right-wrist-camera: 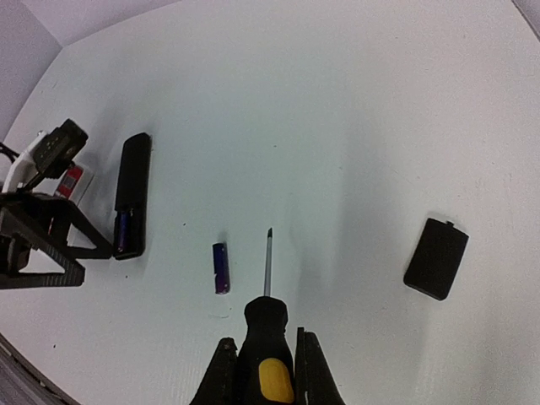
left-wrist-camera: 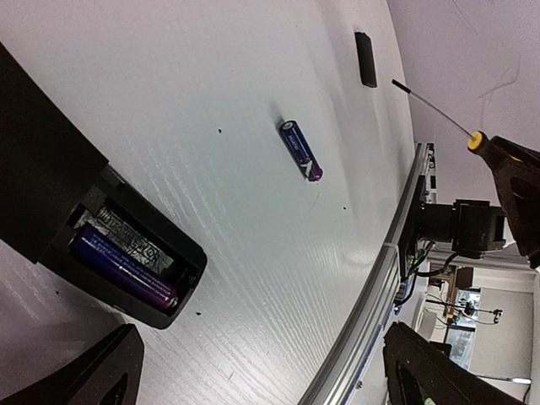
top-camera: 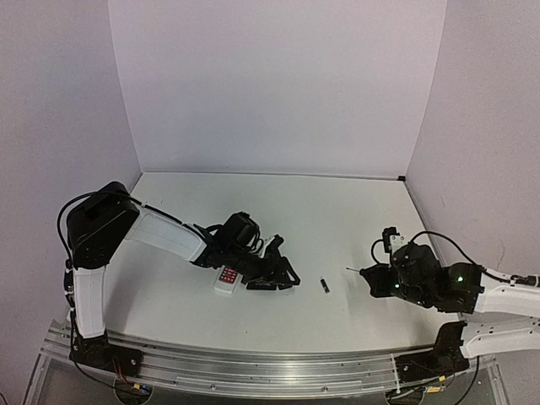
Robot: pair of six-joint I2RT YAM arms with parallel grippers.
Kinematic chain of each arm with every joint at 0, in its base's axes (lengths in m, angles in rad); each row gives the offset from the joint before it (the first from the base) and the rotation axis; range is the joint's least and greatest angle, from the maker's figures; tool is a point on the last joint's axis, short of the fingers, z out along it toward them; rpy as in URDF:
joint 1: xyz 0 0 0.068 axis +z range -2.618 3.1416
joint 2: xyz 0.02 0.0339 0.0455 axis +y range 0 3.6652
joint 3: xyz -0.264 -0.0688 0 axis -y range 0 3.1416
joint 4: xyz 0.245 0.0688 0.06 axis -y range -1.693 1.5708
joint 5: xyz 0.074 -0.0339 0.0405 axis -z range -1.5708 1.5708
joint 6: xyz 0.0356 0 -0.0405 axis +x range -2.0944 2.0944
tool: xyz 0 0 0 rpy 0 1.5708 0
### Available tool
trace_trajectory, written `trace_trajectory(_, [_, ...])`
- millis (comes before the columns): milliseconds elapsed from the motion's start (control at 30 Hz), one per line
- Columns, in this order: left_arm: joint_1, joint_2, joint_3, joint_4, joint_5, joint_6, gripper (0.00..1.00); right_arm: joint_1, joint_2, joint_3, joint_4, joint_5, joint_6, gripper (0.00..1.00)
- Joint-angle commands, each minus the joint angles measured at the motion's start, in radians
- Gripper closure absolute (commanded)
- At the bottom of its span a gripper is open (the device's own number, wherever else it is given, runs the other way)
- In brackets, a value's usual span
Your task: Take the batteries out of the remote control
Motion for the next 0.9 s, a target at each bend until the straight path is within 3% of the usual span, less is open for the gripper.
trace_trajectory(0, [0.000, -0.100, 0.026, -0.182, -0.182, 0.012, 0.00, 0.005, 0.077, 0.115, 0.018, -0.158, -0.158, 1.00])
trace_trajectory(100, [0.033, -0.152, 0.042, -0.288, -0.311, -0.008, 0.00, 0.005, 0.154, 0.175, 0.028, -0.222, -0.221, 1.00])
trace_trajectory(267, [0.108, -0.119, 0.127, -0.359, -0.388, -0.032, 0.02, -0.002, 0.270, 0.241, 0.103, -0.330, -0.261, 1.00])
trace_trajectory(600, [0.116, 0.091, 0.348, -0.468, -0.434, 0.009, 0.27, -0.043, 0.478, 0.306, 0.294, -0.579, -0.238, 1.00])
trace_trajectory(867, [0.115, 0.141, 0.364, -0.459, -0.430, 0.007, 0.33, -0.125, 0.561, 0.321, 0.347, -0.664, -0.242, 1.00])
